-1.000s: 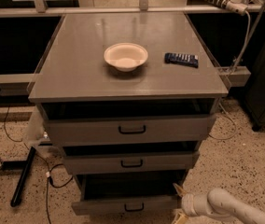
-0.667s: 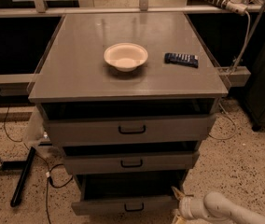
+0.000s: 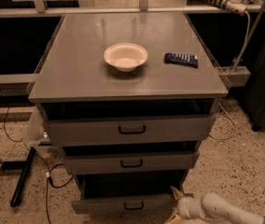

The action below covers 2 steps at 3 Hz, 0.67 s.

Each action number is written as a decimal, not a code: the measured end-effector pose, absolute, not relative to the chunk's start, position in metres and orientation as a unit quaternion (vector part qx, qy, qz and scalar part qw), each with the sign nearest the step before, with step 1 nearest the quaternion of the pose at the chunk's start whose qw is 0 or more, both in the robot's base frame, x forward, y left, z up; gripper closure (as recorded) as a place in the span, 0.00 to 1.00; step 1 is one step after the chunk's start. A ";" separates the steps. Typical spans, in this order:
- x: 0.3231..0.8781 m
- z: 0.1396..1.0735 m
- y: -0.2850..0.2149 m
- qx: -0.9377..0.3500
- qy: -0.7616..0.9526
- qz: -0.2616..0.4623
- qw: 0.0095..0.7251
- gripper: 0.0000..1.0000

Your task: Open bottom drawer

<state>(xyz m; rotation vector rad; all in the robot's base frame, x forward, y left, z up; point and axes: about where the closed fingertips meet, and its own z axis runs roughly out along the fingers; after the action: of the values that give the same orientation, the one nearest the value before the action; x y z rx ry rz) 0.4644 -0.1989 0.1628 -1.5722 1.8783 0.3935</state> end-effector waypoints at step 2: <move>0.465 0.172 -0.199 -0.599 0.716 0.150 0.324 0.65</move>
Offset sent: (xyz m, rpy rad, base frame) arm -0.0116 -0.0096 0.0110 0.0045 -0.0003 0.0309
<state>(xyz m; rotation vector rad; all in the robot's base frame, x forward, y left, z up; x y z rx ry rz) 0.4652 -0.1991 0.1717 -1.5723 1.8783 0.3936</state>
